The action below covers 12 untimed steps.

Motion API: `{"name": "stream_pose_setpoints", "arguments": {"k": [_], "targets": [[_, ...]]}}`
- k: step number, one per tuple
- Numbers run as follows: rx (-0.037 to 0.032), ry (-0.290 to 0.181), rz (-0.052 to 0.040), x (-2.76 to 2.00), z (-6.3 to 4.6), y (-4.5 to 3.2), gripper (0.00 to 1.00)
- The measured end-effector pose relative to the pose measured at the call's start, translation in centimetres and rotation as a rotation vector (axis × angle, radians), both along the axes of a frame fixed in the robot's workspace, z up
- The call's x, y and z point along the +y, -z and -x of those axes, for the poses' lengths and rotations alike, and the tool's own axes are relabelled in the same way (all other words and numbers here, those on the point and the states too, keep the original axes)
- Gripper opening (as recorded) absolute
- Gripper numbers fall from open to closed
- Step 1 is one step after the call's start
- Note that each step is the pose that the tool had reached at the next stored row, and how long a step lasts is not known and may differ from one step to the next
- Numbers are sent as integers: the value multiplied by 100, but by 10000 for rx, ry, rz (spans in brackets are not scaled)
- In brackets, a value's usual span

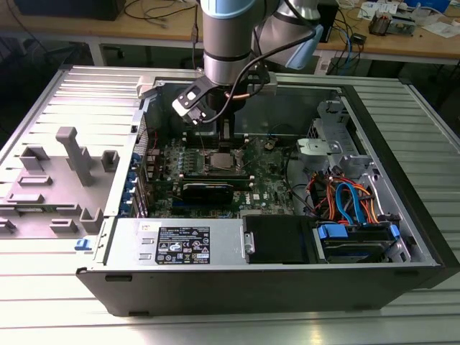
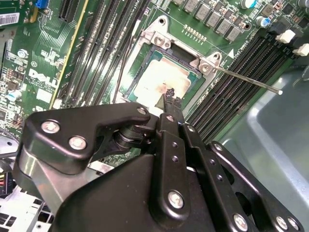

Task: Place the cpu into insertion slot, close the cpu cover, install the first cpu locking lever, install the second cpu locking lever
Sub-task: 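Close the cpu cover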

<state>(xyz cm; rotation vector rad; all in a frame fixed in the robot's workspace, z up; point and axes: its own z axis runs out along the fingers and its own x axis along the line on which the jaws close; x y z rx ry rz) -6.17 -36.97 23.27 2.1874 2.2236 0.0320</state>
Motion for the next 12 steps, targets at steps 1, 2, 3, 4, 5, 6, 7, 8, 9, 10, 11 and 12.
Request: {"name": "stream_pose_setpoints", "arguments": {"k": [1, 2, 3, 4, 5, 6, 7, 8, 9, 10, 11, 12], "targets": [[0, 0, 0, 0, 0, -7, 11], [0, 0, 0, 0, 0, -14, 11], [1, 0, 0, 0, 0, -25, 11], [1, 0, 1, 0, 0, -33, 11], [2, 0, 1, 0, 0, -44, 11], [2, -1, 0, 0, 0, -64, 11], [2, 0, 0, 0, 0, -68, 11], [2, 0, 0, 0, 0, -72, 11], [2, 1, -1, 0, 0, -75, 11], [2, 0, 0, 0, 0, -79, 11], [2, 0, 0, 0, 0, -85, 11], [2, 0, -2, 0, 0, -88, 11]]}}
